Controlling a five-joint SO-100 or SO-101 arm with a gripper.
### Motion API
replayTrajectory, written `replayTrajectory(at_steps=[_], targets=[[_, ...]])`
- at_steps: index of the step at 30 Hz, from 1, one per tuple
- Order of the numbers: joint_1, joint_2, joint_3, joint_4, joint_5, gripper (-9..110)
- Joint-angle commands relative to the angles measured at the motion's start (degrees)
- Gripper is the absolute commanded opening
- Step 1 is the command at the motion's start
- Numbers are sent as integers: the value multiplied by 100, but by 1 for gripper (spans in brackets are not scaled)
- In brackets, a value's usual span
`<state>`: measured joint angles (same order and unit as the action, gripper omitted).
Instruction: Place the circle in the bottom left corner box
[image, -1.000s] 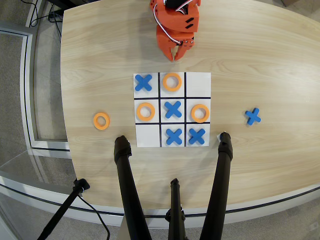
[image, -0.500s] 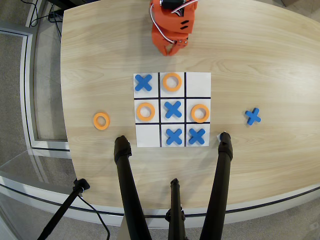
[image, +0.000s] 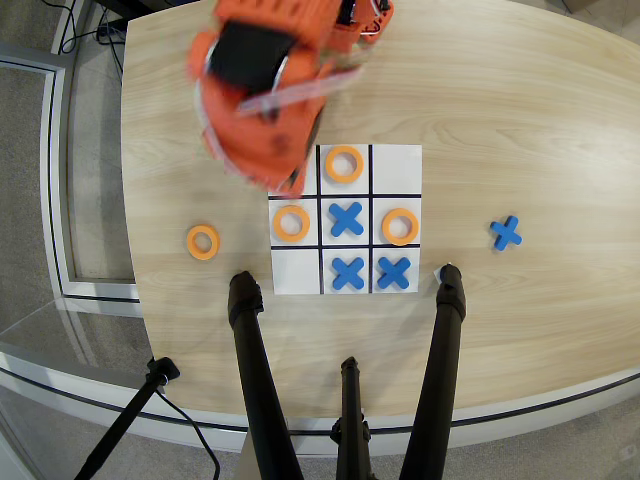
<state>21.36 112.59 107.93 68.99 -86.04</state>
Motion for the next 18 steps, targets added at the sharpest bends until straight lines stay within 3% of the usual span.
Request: replayTrajectory(at_steps=[1,8,18], targets=[[352,-1512,-1178,-598,18,23],[738,-3665,-3129,-993,-26,24],[853,-5027,-4236,-1450,-26,24]])
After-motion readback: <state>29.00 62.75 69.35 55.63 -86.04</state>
